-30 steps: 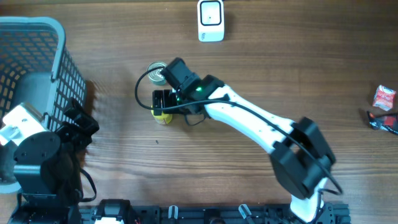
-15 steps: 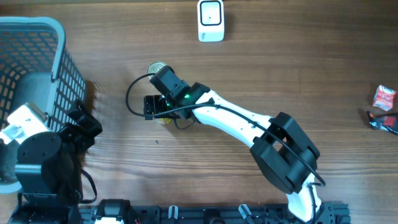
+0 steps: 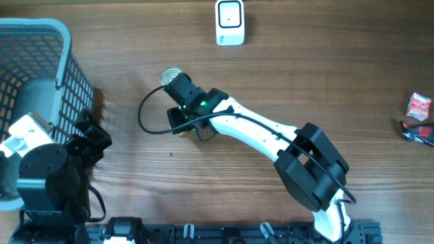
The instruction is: Scan the item barcode
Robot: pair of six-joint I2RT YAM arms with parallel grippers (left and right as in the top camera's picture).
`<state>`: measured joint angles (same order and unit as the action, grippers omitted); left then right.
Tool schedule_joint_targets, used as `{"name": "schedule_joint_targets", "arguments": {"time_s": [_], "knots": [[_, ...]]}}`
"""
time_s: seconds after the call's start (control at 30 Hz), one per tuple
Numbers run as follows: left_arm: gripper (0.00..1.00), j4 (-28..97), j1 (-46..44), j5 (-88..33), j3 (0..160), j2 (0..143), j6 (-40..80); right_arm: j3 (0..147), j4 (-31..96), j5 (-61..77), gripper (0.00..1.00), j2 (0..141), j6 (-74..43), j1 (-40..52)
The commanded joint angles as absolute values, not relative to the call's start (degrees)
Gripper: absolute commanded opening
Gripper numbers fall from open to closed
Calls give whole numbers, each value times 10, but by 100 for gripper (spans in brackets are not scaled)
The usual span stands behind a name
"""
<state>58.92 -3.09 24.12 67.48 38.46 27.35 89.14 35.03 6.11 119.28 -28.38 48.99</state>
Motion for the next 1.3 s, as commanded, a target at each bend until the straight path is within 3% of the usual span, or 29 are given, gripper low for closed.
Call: {"name": "schedule_joint_targets", "arguments": {"time_s": [0.0,0.2,0.3,0.5,0.57,0.9,1.03,1.07,1.27], "knots": [[100,588,-31,236,675,385,279,883,368,23,57,1215,-161,488],[100,590,-31,236,675,385,279,883,382,11,55,1215,21,488],[100,590,-31,236,675,385,279,883,414,-67,56,1215,132,488],[100,590,-31,236,675,385,279,883,448,-262,86,1215,257,488],[100,590,-31,236,675,385,279,883,447,-303,89,1215,271,488],[100,594,-31,236,675,385,279,883,472,-309,89,1214,234,488],[100,594,-31,236,675,385,279,883,501,-276,89,1204,159,496],[100,594,-31,236,675,385,279,883,511,-251,100,1201,149,498],[100,594,-31,236,675,385,279,883,532,-138,100,1155,56,502]]}}
